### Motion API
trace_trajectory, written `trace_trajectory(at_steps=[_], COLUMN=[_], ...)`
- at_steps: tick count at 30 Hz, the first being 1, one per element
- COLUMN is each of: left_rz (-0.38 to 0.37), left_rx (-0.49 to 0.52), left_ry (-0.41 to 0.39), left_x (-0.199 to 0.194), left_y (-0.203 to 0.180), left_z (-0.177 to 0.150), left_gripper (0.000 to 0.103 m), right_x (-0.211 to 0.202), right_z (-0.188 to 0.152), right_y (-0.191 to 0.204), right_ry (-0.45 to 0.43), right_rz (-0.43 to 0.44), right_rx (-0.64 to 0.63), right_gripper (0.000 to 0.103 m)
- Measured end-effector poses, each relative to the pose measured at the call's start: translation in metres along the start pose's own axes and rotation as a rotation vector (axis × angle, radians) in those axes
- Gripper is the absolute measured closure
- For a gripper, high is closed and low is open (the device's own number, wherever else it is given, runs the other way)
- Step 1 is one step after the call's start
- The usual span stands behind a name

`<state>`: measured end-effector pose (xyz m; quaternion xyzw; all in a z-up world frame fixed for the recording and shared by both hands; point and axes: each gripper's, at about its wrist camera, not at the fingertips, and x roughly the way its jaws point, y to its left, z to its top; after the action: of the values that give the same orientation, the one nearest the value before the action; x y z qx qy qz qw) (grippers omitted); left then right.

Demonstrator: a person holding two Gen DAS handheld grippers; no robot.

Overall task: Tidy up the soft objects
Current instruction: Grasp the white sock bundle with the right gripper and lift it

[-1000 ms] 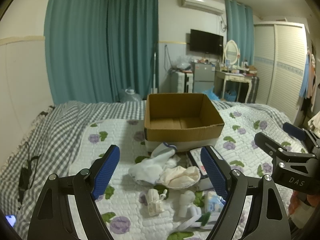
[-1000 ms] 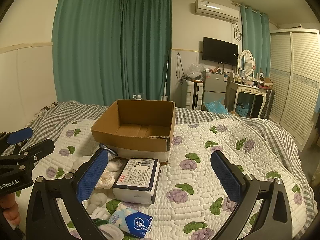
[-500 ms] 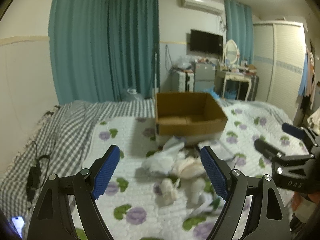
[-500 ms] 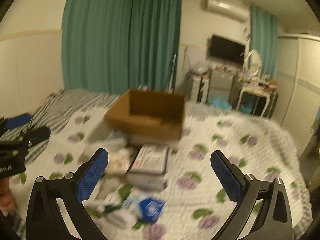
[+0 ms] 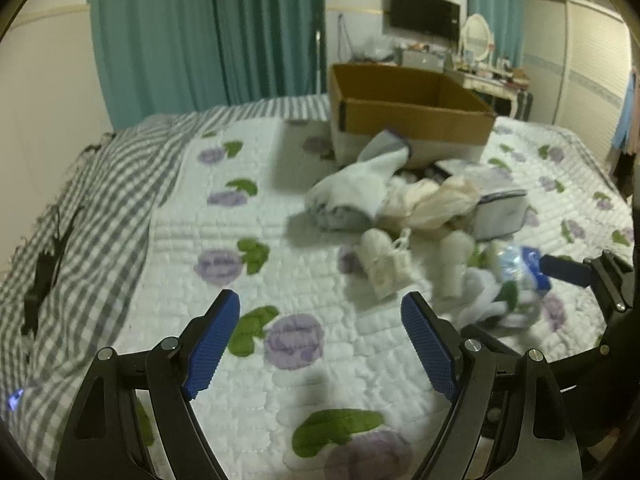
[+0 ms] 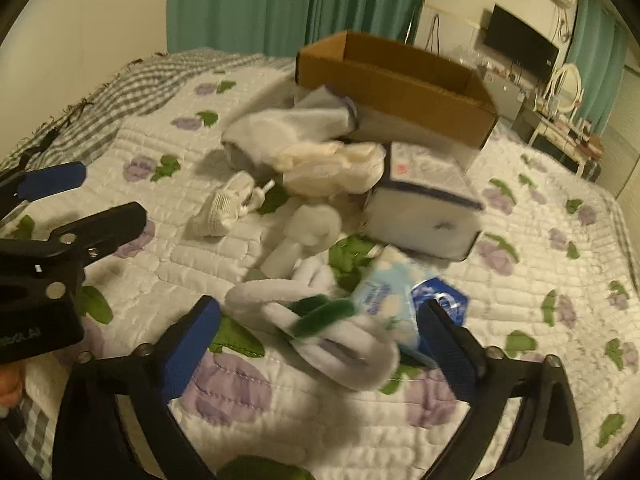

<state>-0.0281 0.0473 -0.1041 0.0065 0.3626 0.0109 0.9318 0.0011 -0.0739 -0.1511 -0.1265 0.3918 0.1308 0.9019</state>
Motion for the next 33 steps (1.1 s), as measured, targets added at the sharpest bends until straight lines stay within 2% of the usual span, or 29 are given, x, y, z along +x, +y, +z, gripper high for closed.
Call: trace_trajectory(at_steps=[2,5,11,12,22,27,33], left_rz=[0.011,0.001,-0.008,-0.009,-0.009,-0.036,-0.081], left_rx=[-0.011,-0.032,-0.035,-0.033,0.025,0.072,0.098], left_ry=[0.017,0.025,0.024,0.021,-0.015,-0.012,0.043], left_x=[0.005,0.007,0.009,0.008,-0.004,-0.001,0.03], left_y=[0.003,0.009,0.012,0.011,-0.01,-0.035,-0.068], left_z=[0.0,-0.001,0.0,0.001,0.012,0.018,0.023], left_gripper=[0.019,0.019,0.019,0.019,0.019,0.019,0.022], right_x=[0.009,0.014,0.01,0.007,-0.039,-0.052,-0.033], right_z=[0.0,0.001,0.002,0.001,0.012,0.018,0.007], right_y=[0.001,0.001,-0.007,-0.01,-0.033,-0.076,-0.109], right_ry=[0.019,0.023,0.012,0.002,-0.117,-0.16,-0.109], right_rz=[0.008,0.008,0.031,0.044,0.111,0.046,-0.005], right_rx=[0.012,0.012,0.044,0.054,0.103,0.16,0.217], right_gripper=[0.015,0.029,0.046,0.068,0.069,0.069,0.069])
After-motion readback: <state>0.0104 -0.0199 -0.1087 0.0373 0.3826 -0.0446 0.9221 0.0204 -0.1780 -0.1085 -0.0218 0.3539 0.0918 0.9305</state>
